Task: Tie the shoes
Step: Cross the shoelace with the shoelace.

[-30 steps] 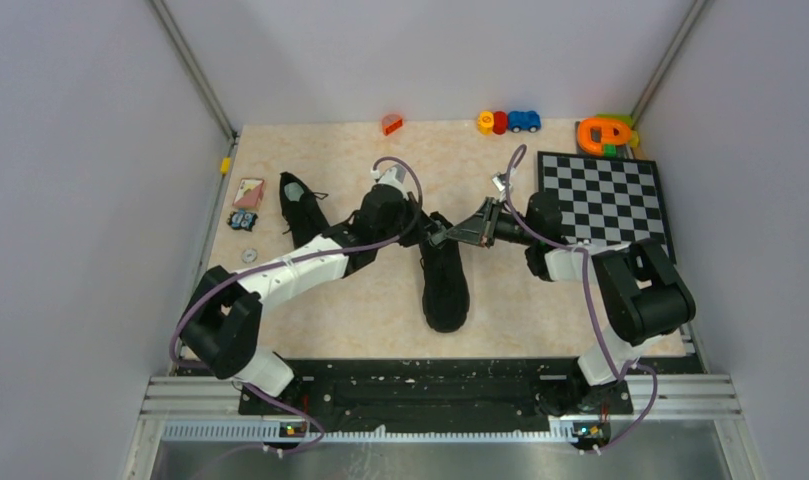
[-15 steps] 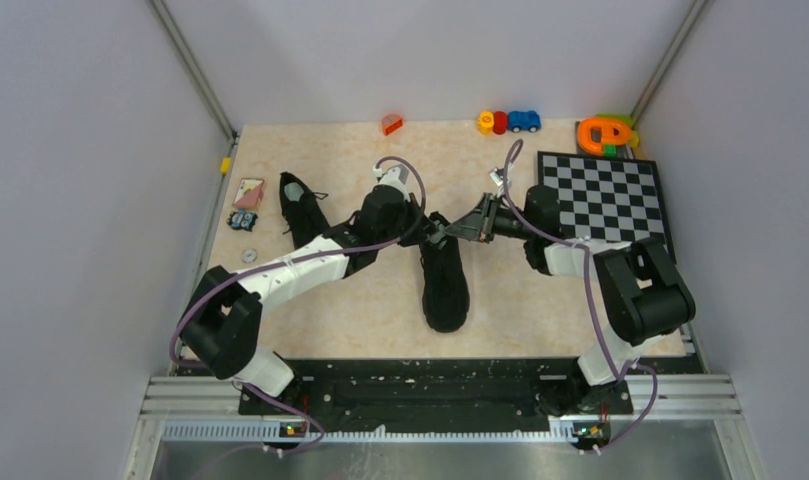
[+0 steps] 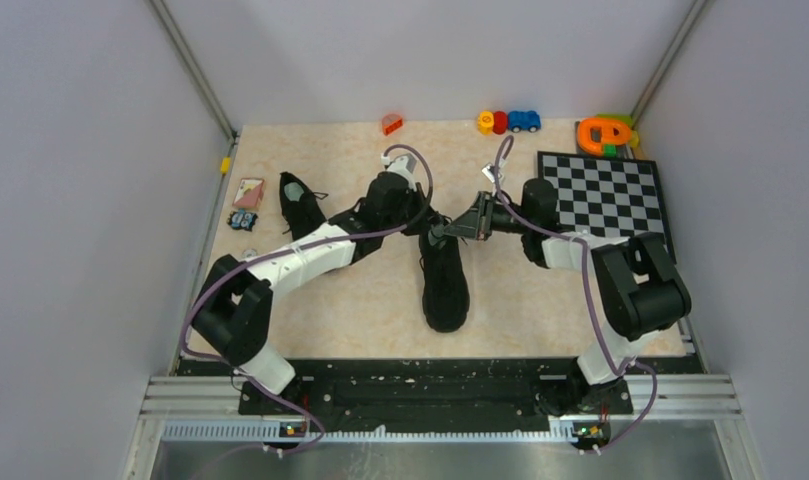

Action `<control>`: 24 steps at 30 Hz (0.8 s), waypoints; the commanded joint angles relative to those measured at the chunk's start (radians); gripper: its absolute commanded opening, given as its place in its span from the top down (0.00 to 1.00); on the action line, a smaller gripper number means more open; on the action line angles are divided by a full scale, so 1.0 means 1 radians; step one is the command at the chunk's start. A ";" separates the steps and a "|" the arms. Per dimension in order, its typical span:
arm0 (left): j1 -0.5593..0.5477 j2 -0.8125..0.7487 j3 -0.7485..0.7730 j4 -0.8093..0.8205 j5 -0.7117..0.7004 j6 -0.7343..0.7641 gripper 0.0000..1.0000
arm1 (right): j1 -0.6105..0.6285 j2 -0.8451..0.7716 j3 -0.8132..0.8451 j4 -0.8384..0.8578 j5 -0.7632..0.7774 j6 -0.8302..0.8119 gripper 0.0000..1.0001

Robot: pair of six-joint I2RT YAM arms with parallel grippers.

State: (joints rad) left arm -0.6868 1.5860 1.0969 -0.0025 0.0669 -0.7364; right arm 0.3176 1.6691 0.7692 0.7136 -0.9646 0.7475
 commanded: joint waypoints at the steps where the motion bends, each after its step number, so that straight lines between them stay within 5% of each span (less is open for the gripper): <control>1: 0.038 0.036 0.069 0.007 0.064 0.011 1.00 | -0.007 0.029 0.030 0.107 -0.065 -0.049 0.90; 10: 0.063 0.109 0.180 -0.095 0.155 0.030 1.00 | -0.006 0.042 0.028 0.184 -0.085 -0.081 0.90; 24: 0.066 0.150 0.266 -0.171 0.202 0.046 1.00 | -0.007 0.024 0.072 0.070 -0.072 -0.203 0.85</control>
State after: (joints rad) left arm -0.6231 1.7267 1.3205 -0.1539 0.2436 -0.7067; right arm 0.3176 1.7130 0.7998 0.7746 -1.0256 0.6125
